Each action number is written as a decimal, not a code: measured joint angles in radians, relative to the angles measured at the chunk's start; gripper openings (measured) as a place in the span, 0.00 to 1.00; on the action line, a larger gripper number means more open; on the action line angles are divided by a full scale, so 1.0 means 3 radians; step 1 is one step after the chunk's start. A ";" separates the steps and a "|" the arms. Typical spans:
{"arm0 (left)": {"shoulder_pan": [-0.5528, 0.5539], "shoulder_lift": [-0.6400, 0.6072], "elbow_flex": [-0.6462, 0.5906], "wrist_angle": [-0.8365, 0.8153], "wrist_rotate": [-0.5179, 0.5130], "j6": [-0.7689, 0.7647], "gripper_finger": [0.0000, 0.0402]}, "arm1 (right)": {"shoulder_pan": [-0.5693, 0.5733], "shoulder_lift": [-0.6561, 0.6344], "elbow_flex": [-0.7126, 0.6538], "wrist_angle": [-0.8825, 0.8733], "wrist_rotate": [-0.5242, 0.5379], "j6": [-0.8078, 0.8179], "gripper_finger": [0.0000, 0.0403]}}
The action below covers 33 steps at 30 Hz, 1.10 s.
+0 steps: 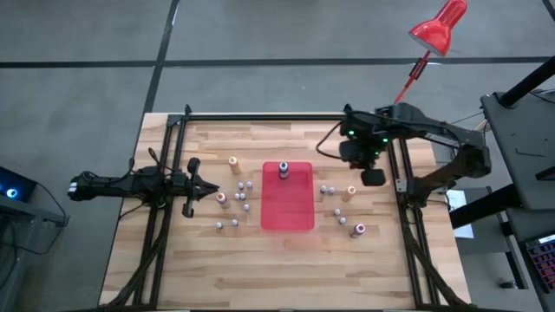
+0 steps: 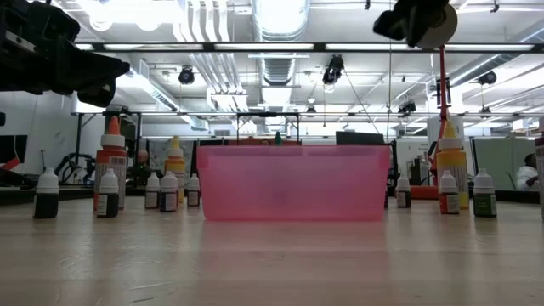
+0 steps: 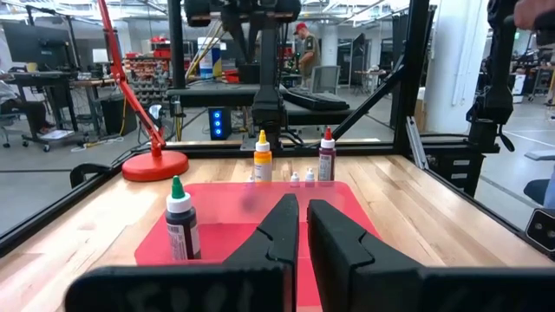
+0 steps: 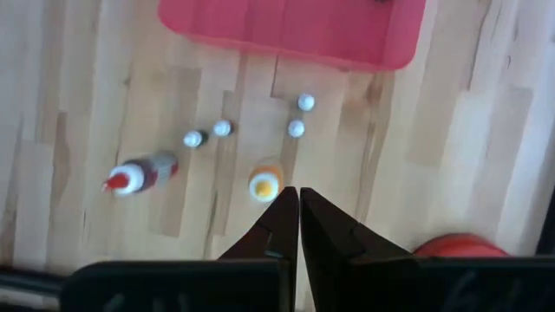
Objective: Pick & Place food coloring
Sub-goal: Put the large yellow food coloring bottle into the red bin
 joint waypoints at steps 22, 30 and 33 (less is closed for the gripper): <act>0.0000 -0.0001 0.0000 0.0000 0.0000 -0.0001 0.01 | 0.0095 -0.0451 -0.0447 -0.0149 -0.0163 -0.1568 0.02; 0.0000 0.0000 0.0000 0.0000 0.0001 -0.0001 0.01 | 0.0095 -0.0418 -0.0792 0.0066 -0.0161 -0.1303 0.02; 0.0000 0.0000 0.0000 0.0000 0.0000 0.0000 0.01 | 0.0097 -0.0418 -0.0905 0.0295 -0.0160 -0.1140 0.02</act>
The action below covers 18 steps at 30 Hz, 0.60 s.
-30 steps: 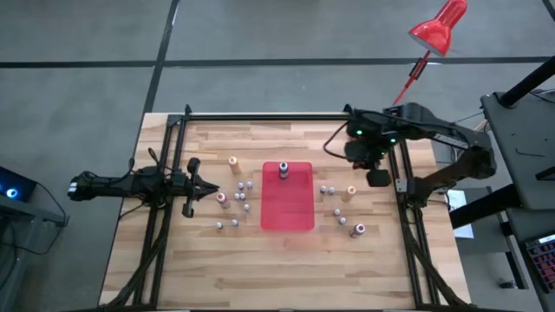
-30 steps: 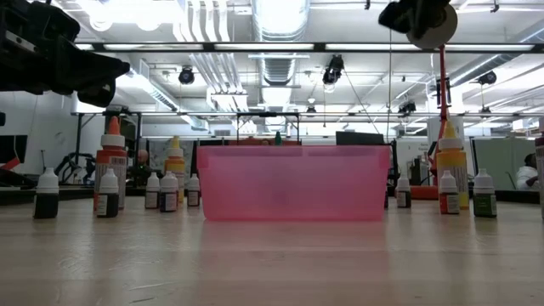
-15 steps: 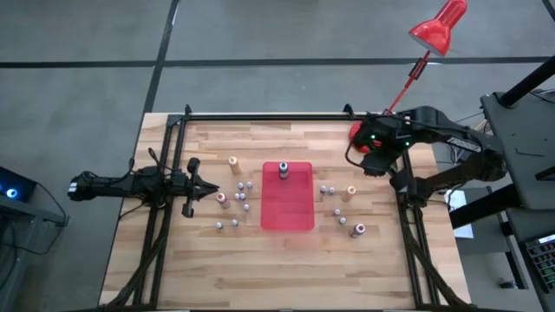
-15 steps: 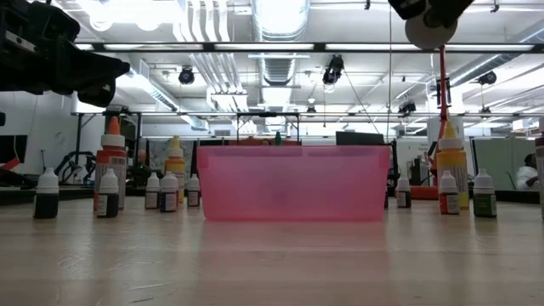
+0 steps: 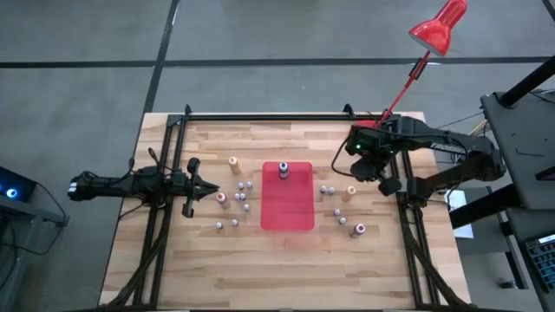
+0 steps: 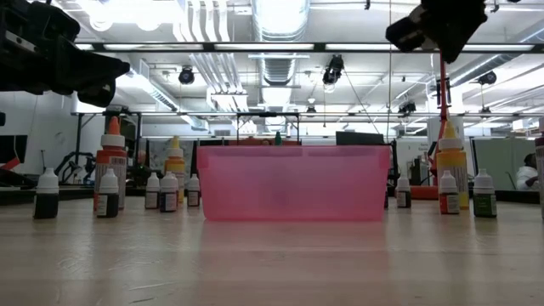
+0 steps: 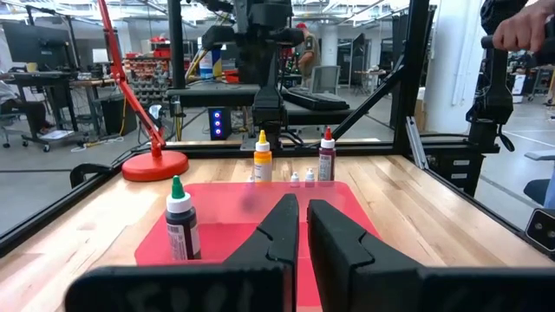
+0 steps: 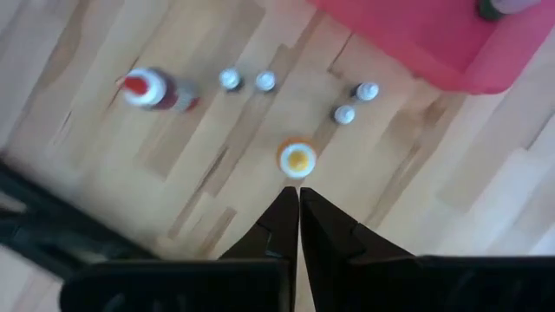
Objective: Pick & Place food coloring
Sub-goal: Put the large yellow food coloring bottle into the red bin
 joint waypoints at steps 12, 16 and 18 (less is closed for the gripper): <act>0.0000 0.0000 0.0000 0.0000 0.0000 -0.0001 0.01 | 0.0002 0.0001 -0.0235 0.0233 0.0113 0.0279 0.20; 0.0001 0.0000 0.0000 0.0000 0.0000 -0.0001 0.01 | 0.0002 0.0001 -0.0284 0.0300 0.0187 0.0293 0.33; 0.0001 -0.0001 0.0000 0.0000 0.0000 -0.0001 0.01 | 0.0002 0.0001 -0.0303 0.0311 0.0189 0.0293 0.38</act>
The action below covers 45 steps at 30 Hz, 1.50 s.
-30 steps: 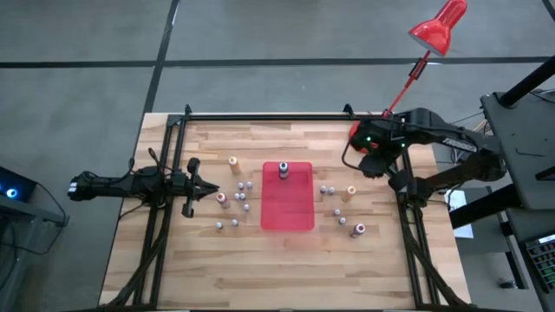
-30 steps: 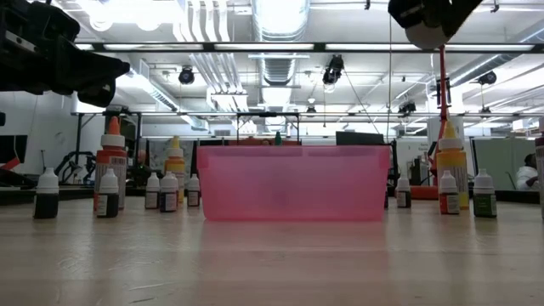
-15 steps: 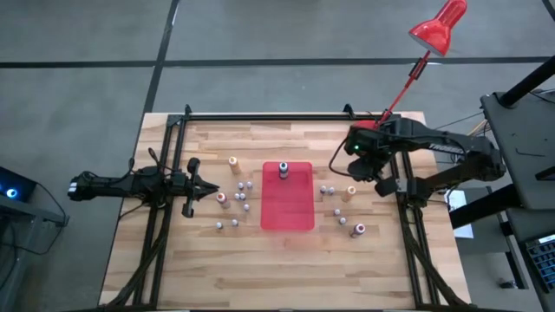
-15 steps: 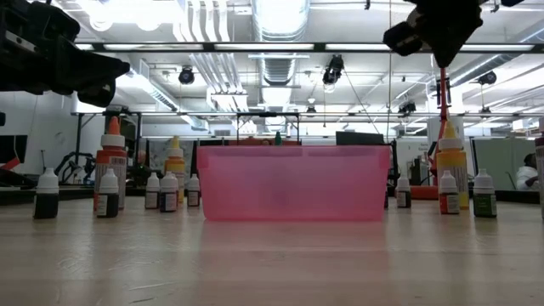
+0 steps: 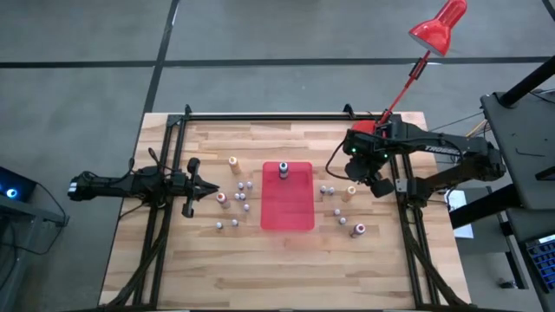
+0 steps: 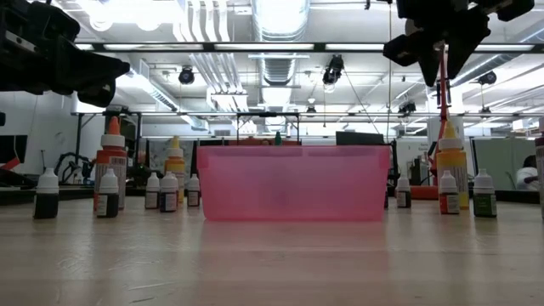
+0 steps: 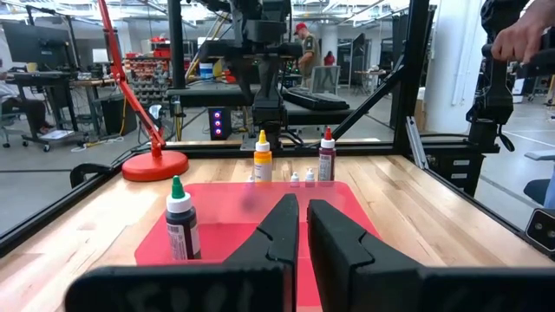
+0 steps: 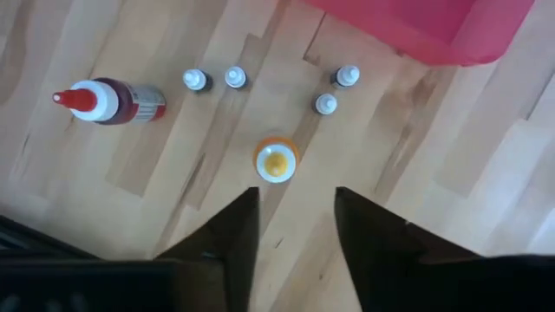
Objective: Pick & Place food coloring
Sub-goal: Put the large yellow food coloring bottle into the red bin
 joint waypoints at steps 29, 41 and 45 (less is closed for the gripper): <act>-0.0001 0.0000 0.0000 0.0000 0.0000 0.0000 0.01 | 0.0170 0.0001 -0.0694 0.0563 0.0097 -0.0204 0.60; -0.0001 0.0000 0.0000 0.0000 0.0000 0.0001 0.01 | 0.0176 0.0003 -0.0934 0.0725 0.0256 -0.0204 0.62; -0.0001 0.0001 0.0000 0.0000 0.0001 0.0001 0.01 | 0.0177 0.0003 -0.0977 0.0805 0.0256 -0.0215 0.61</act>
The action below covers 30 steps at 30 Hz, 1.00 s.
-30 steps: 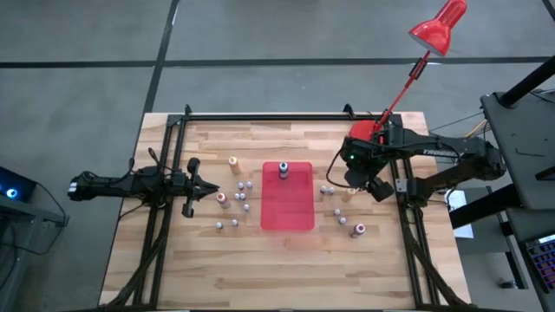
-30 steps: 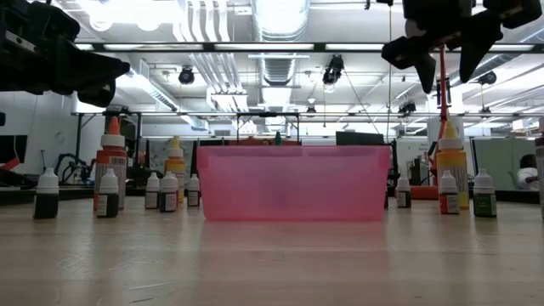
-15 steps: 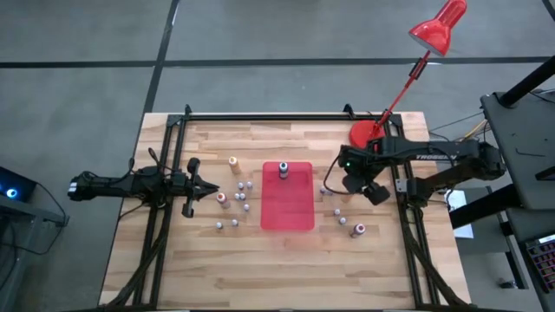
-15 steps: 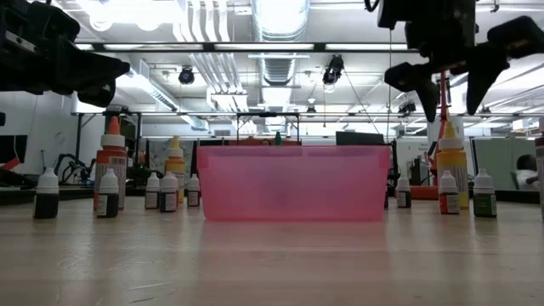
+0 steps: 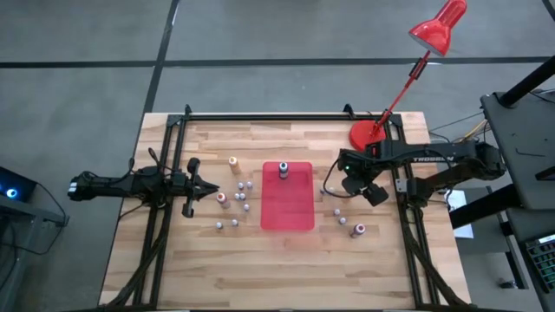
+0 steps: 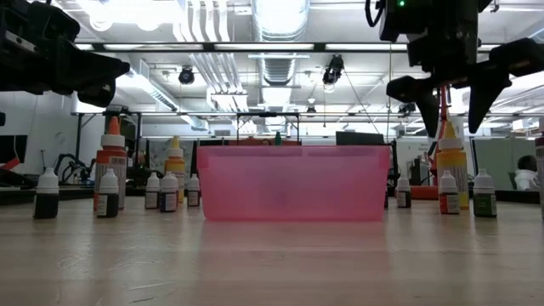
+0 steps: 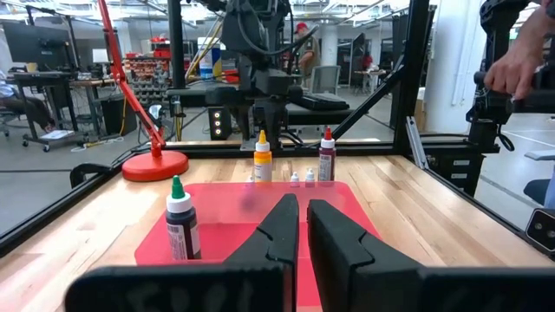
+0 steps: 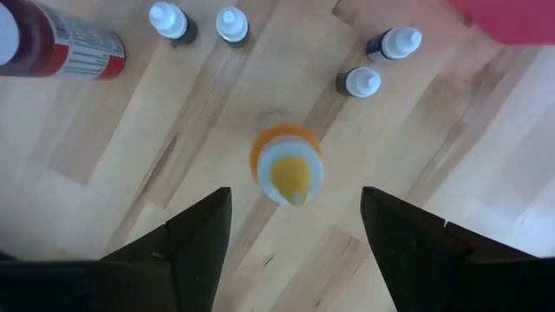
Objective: Pick & Place food coloring
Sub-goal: Put the large yellow food coloring bottle into the red bin
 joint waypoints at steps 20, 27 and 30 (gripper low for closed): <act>0.0001 -0.0001 0.0000 0.0000 -0.0001 0.0000 0.01 | 0.0088 0.0240 -0.0021 0.0144 -0.0005 0.0006 0.58; 0.0001 0.0000 0.0000 0.0000 -0.0001 0.0000 0.01 | 0.0086 0.0240 -0.0021 0.0143 -0.0005 0.0012 0.51; 0.0001 0.0000 0.0000 0.0000 0.0000 0.0000 0.01 | 0.0086 0.0240 -0.0021 0.0141 -0.0005 0.0014 0.45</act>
